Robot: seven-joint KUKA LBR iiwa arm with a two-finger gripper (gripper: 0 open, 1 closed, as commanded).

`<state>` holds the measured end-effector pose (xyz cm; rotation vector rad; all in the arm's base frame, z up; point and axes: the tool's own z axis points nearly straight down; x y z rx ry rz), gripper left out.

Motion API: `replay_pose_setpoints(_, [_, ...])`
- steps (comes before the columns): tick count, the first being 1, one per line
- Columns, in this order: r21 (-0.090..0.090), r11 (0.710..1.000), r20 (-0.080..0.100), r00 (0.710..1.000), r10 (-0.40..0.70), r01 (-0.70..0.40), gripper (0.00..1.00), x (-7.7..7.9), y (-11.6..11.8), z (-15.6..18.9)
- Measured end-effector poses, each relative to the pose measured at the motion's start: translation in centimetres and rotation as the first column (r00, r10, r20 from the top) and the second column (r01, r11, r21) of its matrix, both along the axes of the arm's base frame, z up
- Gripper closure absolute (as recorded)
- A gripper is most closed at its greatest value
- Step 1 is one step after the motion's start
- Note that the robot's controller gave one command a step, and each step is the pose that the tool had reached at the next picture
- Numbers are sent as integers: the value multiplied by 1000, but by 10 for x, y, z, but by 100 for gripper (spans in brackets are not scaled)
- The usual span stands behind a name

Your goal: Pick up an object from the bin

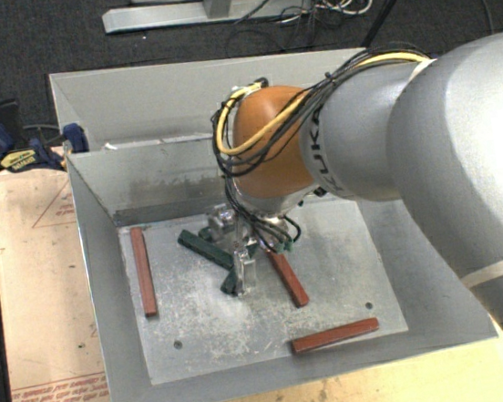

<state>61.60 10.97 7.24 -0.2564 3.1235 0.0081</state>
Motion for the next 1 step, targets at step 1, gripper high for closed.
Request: replay_pose_setpoints(1, [-2,1000,7,1000,-6,6,100,3,-5,4])
